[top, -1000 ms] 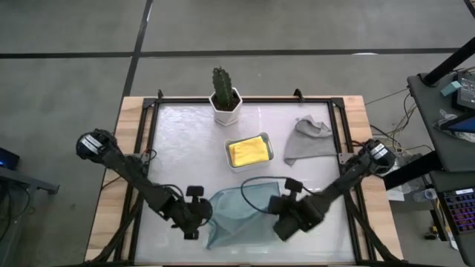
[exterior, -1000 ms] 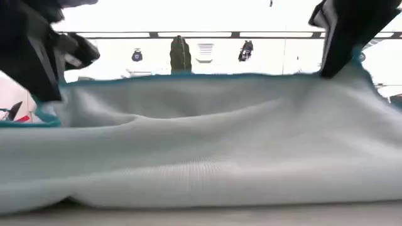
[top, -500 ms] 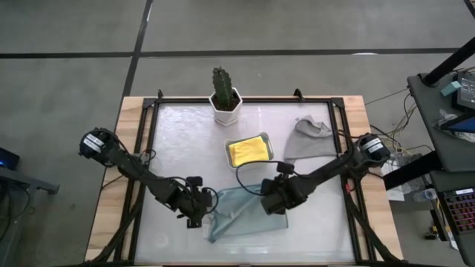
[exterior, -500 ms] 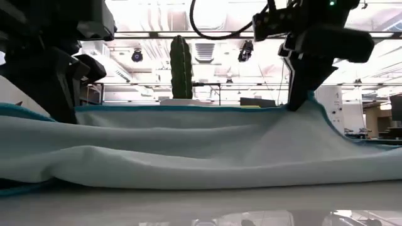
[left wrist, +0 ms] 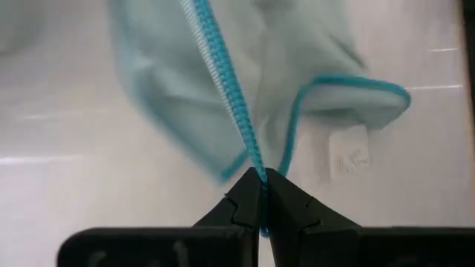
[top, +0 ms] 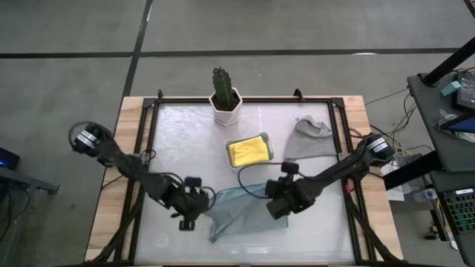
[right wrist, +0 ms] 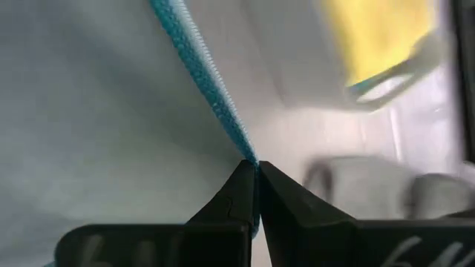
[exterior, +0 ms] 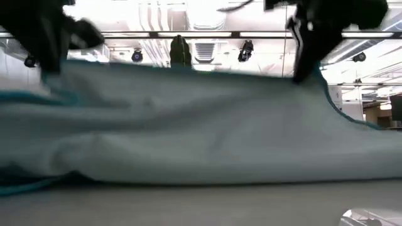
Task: Fold microfiber towels
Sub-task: Fold the light blue towel
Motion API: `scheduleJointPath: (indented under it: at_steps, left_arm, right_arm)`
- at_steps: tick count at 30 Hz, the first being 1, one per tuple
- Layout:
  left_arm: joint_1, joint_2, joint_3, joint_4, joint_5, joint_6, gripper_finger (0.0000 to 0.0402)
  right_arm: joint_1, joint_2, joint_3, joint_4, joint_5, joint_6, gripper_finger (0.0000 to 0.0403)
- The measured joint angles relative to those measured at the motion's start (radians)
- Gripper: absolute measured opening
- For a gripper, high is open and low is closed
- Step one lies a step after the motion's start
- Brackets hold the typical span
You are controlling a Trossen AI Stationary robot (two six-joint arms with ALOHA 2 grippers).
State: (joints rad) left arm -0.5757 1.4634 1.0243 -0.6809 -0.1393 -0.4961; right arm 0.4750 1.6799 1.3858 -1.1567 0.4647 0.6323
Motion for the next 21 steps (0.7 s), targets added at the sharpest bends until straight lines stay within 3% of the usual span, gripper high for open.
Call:
scheduleJointPath:
  at_steps: [3,8,12,16,21]
  left_arm:
    - [0.0,-0.083,0.085,-0.219,-0.074,0.0,0.0]
    - [0.0,-0.238,0.23,-0.494,-0.102,-0.022,0.0]
    - [-0.001,-0.364,0.321,-0.547,-0.149,0.008,0.0]
    - [0.002,-0.474,0.362,-0.57,-0.256,0.11,0.0]
    - [0.009,-0.568,0.401,-0.55,-0.313,0.175,0.0]
  right_arm:
    - [0.0,-0.04,0.045,-0.021,0.036,-0.022,0.0008]
    - [-0.03,-0.109,0.116,0.095,0.038,-0.168,0.0008]
    - [-0.08,-0.122,0.199,0.152,0.049,-0.308,0.0008]
    - [-0.142,-0.128,0.319,0.131,0.137,-0.425,0.0008]
    - [-0.182,-0.128,0.475,0.096,0.101,-0.473,0.0008]
